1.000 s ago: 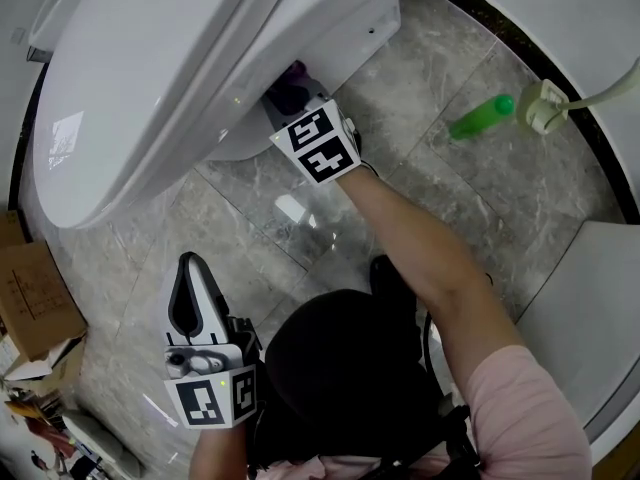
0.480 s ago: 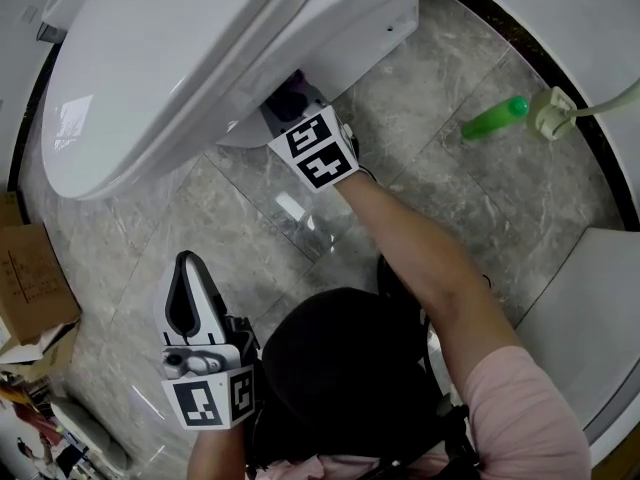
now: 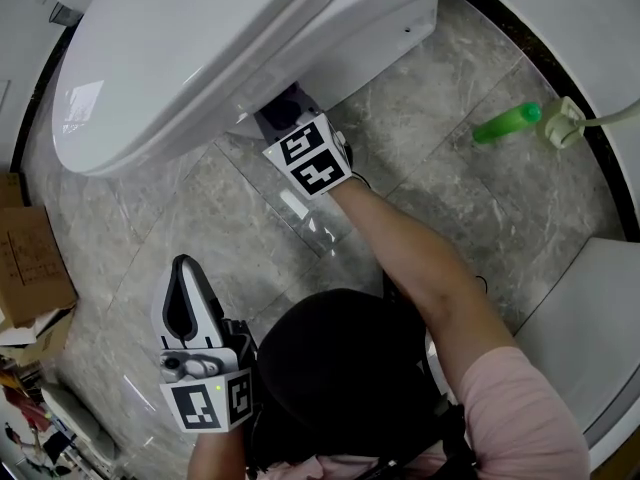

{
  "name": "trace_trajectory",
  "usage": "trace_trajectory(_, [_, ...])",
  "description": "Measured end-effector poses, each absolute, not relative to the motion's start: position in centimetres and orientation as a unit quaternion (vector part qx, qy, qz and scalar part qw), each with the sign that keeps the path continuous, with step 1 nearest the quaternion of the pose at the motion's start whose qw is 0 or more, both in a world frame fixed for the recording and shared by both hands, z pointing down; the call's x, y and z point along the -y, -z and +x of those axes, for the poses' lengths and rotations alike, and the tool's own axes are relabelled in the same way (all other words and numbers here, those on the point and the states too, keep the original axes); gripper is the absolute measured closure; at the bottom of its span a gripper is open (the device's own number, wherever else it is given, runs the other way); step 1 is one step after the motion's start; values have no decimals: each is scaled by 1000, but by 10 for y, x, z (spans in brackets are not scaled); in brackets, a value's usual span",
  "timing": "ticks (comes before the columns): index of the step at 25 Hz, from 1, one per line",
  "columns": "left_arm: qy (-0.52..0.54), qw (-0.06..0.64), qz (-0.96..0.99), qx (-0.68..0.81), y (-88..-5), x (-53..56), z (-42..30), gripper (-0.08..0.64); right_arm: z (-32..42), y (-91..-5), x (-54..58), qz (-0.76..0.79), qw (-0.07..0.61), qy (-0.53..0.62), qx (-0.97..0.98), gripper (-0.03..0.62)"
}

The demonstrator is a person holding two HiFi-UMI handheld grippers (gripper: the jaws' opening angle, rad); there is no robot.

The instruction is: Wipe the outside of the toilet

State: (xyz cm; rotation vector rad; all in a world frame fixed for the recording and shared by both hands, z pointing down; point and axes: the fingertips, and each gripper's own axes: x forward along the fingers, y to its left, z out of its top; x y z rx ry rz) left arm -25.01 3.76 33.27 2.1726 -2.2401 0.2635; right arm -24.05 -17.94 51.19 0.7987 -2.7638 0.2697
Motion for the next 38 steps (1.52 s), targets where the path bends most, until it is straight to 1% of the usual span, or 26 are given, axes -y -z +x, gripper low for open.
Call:
trace_trajectory(11, [-92,3,675,732,-333,-55,-269,552,-291,-512,139,210,124,-93,965,537])
trace_trajectory(15, [-91,1,672,735,-332,-57,-276,552,-313,-499,117,174,105,-91,975,537])
trace_trajectory(21, [-84,-3,674,734,-330,-54,-283,553,-314,-487,103,161,96,-84,979,537])
trace_trajectory(25, [-77,-1,682,727,-329,-49,-280,552,-292,-491,103,167,106,-78,977,537])
trace_trajectory(30, [-70,2,702,708,-330,-36,-265,552,-245,-504,116,198,133,-75,968,537])
trace_trajectory(38, [-61,9,734,677,-332,-6,-234,552,-135,-539,167,311,167,-97,931,537])
